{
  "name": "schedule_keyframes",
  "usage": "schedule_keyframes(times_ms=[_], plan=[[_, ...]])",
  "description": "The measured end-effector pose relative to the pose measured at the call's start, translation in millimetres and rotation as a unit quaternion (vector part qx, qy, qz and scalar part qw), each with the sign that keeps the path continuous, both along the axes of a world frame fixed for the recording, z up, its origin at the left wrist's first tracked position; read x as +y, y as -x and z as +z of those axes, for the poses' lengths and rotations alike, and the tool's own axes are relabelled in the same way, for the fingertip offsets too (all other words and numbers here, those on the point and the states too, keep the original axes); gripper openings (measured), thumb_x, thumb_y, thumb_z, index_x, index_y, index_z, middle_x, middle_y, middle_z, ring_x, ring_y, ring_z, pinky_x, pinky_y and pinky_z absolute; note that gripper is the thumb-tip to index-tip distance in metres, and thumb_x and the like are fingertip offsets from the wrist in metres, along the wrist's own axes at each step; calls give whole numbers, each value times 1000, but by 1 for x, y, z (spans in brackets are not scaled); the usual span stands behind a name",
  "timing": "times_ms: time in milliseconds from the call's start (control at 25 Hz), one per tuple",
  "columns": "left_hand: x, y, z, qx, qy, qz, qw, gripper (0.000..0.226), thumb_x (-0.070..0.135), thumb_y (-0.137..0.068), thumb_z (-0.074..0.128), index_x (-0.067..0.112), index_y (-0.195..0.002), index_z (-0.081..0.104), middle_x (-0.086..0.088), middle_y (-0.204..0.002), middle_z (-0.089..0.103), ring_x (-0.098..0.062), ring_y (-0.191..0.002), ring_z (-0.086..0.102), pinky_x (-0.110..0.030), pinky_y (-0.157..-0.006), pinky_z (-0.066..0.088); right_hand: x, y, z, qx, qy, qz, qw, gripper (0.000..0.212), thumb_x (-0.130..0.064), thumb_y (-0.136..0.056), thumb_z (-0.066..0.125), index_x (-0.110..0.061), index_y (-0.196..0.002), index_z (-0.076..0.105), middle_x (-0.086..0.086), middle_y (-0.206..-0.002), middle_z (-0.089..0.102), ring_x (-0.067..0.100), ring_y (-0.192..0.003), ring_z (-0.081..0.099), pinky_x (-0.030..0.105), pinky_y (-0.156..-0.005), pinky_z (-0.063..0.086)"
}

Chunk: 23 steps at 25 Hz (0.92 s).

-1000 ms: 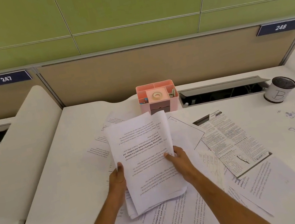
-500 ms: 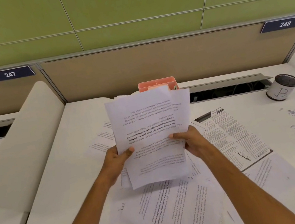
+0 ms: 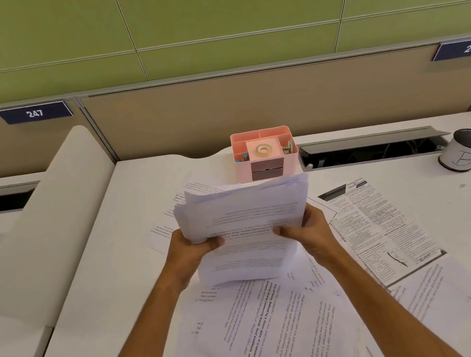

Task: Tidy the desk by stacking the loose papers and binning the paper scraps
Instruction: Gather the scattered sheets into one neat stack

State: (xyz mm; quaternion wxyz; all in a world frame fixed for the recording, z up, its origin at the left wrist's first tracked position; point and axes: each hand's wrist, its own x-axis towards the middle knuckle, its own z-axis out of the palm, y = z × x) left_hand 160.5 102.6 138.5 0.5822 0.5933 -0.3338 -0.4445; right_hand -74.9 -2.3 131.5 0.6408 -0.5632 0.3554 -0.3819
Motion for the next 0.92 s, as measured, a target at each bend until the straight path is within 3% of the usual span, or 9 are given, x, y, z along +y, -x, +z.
schedule_keyframes(times_ms=[240, 360, 440, 520, 640, 760, 840, 920], plan=[[2, 7, -3, 8, -4, 43, 999, 47, 12, -56, 84, 13, -100, 71, -6, -97, 76, -23, -90, 72, -40, -73, 60, 7, -7, 0, -31, -20, -35, 999, 32, 3, -71, 76, -15, -96, 68, -6, -89, 76, 14, -84, 72, 24, -66, 57], [3, 8, -11, 11, -19, 41, 999, 54, 11, -54, 86, 12, -105, 68, -7, -101, 75, -22, -92, 72, -38, -74, 60, 9, -6, -5, -30, -21, -24, 999, 41, -8, -66, 77, -12, -105, 65, 0, -98, 75, 20, -90, 71, 29, -70, 58], [3, 11, -24, 20, -51, 36, 998, 56, 5, -56, 89, 10, -107, 67, -10, -105, 73, -27, -98, 70, -37, -77, 60, 11, -6, -11, -2, -34, -8, 999, 39, -5, -71, 78, -12, -107, 64, 1, -101, 75, 22, -93, 71, 35, -76, 60], [2, 15, -35, 12, -81, 48, 995, 48, 3, -66, 86, 8, -109, 67, -11, -106, 72, -29, -100, 68, -36, -77, 60, 11, -4, -16, 14, -48, 8, 999, 30, 2, -80, 72, -13, -106, 65, -1, -101, 75, 20, -93, 72, 41, -83, 59], [-1, 18, -40, -9, -95, 101, 990, 35, 4, -74, 81, 7, -105, 66, -12, -103, 70, -28, -95, 68, -34, -75, 59, 11, -1, -19, 26, -45, 23, 998, 29, -4, -85, 69, -15, -110, 63, -1, -108, 73, 20, -99, 70, 38, -84, 59], [4, 10, -38, -16, -103, 147, 984, 26, 1, -75, 80, 8, -96, 66, -10, -98, 70, -26, -87, 68, -39, -81, 57, 14, 9, -36, 159, 4, 3, 987, 56, -29, -84, 73, -19, -134, 48, -6, -128, 60, 14, -110, 61, 31, -89, 53], [13, 1, -36, -14, -95, 178, 979, 27, -1, -75, 79, 6, -98, 66, -6, -95, 70, -23, -84, 68, -37, -82, 55, 24, 24, -56, 286, 74, -5, 955, 73, -44, -84, 69, -19, -144, 37, -5, -139, 48, 15, -121, 50, 31, -95, 45], [24, -7, -33, -15, -81, 205, 975, 30, -4, -75, 77, 5, -101, 65, -1, -92, 68, -18, -81, 66, -31, -79, 53, 43, 40, -79, 390, 179, 63, 901, 82, -65, -81, 56, -20, -146, 34, -2, -148, 40, 17, -132, 41, 38, -109, 37]])
